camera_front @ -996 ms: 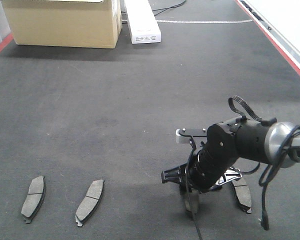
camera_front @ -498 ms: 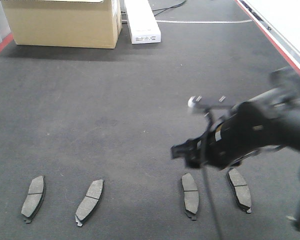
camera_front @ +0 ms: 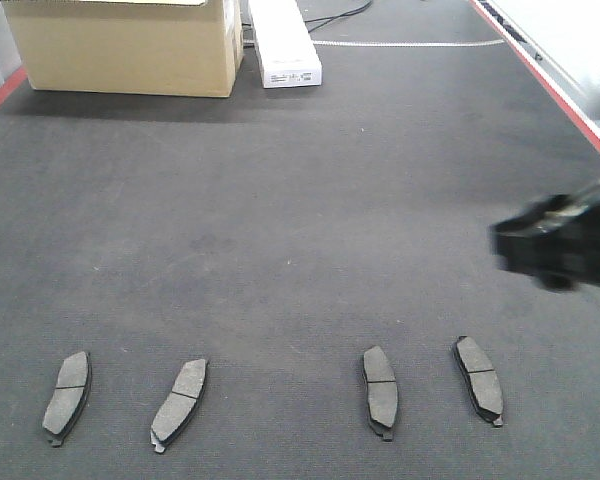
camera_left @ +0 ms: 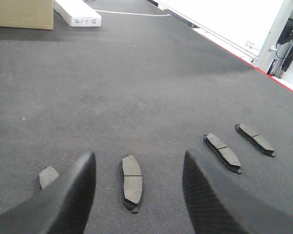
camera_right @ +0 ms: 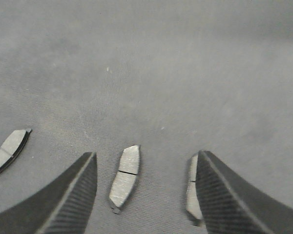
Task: Move and align brake pads A on conveyor
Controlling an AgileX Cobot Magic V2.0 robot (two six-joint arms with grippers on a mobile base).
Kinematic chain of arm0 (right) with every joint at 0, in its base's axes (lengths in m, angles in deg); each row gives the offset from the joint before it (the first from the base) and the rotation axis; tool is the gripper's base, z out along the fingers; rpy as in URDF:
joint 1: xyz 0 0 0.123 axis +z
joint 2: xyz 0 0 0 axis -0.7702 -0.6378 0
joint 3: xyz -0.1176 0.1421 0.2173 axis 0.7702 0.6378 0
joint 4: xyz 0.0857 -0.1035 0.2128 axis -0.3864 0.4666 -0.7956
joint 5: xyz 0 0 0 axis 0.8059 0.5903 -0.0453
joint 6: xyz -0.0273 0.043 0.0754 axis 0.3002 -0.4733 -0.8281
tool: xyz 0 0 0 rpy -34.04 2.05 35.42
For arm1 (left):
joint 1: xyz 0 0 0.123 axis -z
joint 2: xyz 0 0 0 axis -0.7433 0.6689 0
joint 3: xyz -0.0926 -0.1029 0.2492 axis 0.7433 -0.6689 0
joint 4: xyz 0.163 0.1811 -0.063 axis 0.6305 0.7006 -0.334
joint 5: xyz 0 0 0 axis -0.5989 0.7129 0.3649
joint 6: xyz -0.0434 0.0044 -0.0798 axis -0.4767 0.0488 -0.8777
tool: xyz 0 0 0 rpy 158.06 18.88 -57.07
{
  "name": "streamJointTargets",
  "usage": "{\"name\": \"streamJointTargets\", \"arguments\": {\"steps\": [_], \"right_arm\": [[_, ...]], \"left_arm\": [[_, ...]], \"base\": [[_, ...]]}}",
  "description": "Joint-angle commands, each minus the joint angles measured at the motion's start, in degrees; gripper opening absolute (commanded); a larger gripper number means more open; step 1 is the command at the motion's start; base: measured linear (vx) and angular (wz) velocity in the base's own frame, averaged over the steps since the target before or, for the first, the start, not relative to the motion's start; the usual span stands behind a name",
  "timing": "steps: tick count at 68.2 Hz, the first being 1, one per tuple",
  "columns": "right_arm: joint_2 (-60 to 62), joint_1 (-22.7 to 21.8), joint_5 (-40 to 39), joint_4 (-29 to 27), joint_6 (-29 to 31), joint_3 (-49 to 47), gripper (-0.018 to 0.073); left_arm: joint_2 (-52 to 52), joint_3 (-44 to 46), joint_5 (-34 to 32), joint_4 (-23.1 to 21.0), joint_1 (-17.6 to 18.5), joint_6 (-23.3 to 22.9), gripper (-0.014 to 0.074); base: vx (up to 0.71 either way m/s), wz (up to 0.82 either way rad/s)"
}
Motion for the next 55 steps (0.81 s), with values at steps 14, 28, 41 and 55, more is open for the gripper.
{"name": "streamJointTargets", "arguments": {"steps": [14,28,41,55], "right_arm": [[15.56,-0.07,-1.69,0.85,3.42,-0.01,0.0435],[27.76,-0.07,-6.94,0.13,3.36,14.96,0.0435],[40.82,-0.07,-11.79,-0.05,3.61,26.48,0.0435],[52.33,-0.07,-17.49,-0.09,6.37,36.54,0.0435]], "left_arm": [[0.93,1.14,-4.83,-0.02,0.27,-0.05,0.0376],[0.93,1.14,-4.83,-0.07,0.27,-0.05,0.0376],[0.93,1.14,-4.82,-0.01,0.27,-0.05,0.0376],[0.93,1.14,-4.77,-0.06,0.27,0.0,0.0376]], "base": [[0.0,0.0],[0.0,0.0],[0.0,0.0],[0.0,0.0]]}}
